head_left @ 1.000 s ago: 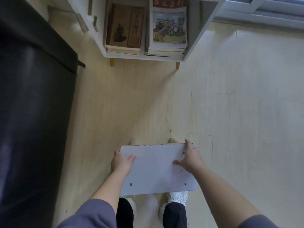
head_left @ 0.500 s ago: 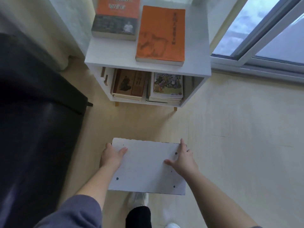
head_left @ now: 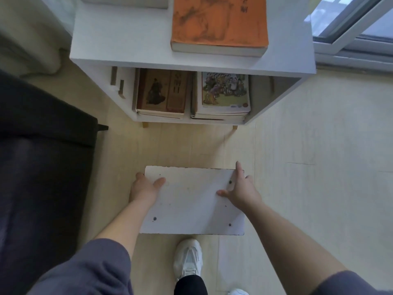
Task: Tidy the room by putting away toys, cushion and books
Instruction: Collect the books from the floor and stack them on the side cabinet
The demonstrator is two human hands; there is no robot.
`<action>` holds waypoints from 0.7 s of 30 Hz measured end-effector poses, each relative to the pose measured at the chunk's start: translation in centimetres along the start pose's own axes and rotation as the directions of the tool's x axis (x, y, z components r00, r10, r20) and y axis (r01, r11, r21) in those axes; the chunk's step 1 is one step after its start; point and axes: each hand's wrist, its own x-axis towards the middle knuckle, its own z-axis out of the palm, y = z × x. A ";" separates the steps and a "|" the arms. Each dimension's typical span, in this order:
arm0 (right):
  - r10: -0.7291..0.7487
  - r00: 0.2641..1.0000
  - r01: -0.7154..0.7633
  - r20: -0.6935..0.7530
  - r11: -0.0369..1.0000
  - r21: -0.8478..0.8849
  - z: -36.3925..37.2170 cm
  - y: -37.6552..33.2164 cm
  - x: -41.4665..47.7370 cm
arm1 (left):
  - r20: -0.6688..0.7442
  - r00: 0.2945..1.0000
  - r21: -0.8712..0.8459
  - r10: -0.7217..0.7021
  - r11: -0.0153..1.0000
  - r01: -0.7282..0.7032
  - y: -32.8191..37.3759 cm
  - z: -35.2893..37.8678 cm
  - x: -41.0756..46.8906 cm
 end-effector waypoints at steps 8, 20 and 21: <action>-0.027 1.000 0.027 -0.001 0.998 -0.048 0.0 -1.5 -0.2 | 0.015 0.999 0.044 -0.046 0.998 0.045 0.0 -1.1 0.2; -0.183 0.979 0.163 -0.085 0.965 -0.204 -8.4 -6.1 -7.7 | 0.046 0.946 0.299 0.321 0.899 -0.320 7.3 -7.5 -9.9; -0.229 0.967 0.202 -0.113 0.957 -0.207 -10.1 -6.8 -9.4 | 0.050 0.924 0.314 0.380 0.872 -0.376 8.7 -8.8 -11.9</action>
